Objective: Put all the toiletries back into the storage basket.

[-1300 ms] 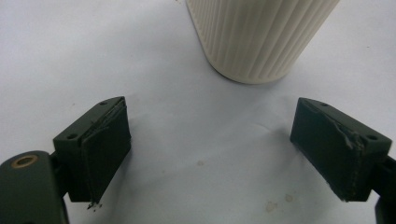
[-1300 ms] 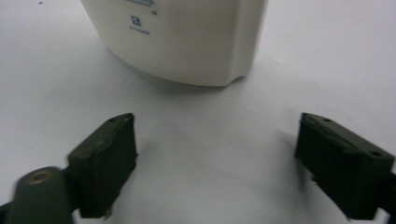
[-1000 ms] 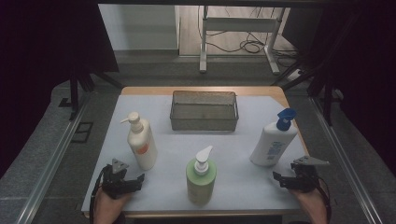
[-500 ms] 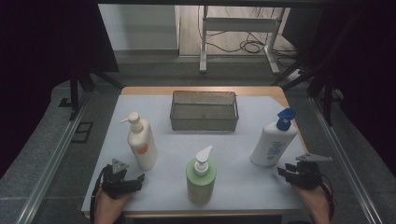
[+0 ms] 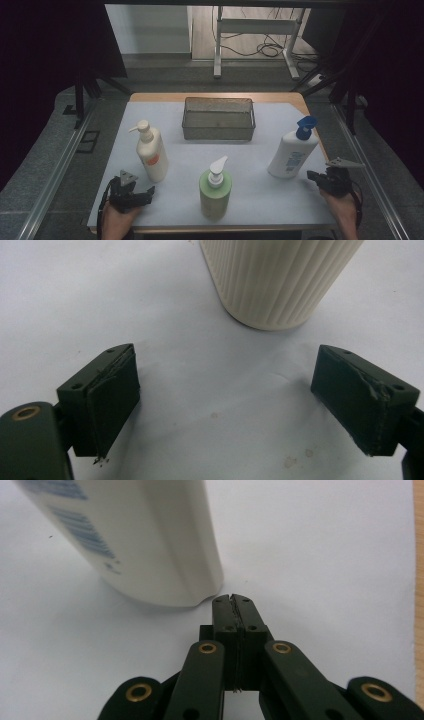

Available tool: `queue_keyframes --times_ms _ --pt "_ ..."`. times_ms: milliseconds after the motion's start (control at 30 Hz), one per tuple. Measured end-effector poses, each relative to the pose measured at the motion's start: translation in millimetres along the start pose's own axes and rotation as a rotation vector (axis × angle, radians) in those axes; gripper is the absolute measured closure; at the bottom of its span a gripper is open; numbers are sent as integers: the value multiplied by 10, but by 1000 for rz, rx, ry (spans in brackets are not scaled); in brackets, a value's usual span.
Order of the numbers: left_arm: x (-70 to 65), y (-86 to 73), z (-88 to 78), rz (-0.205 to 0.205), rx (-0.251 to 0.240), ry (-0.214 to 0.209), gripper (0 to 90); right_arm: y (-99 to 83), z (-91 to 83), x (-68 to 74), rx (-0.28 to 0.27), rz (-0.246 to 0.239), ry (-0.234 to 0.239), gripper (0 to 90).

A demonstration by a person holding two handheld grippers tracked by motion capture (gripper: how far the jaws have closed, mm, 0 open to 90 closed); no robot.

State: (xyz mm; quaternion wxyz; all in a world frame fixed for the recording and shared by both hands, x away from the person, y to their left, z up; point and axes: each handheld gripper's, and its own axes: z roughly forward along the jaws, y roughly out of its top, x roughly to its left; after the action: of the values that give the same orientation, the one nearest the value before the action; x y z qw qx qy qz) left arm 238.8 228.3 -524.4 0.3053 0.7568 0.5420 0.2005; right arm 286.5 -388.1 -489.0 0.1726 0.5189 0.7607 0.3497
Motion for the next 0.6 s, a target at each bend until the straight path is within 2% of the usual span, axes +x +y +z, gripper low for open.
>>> queue_keyframes --times_ms 367,600 --pt "0 -1 -1 0 -1 0 117 92 172 -143 -5 5 -44 898" --pt "0 -1 -1 0 0 0 117 138 268 -158 -15 4 -53 897"
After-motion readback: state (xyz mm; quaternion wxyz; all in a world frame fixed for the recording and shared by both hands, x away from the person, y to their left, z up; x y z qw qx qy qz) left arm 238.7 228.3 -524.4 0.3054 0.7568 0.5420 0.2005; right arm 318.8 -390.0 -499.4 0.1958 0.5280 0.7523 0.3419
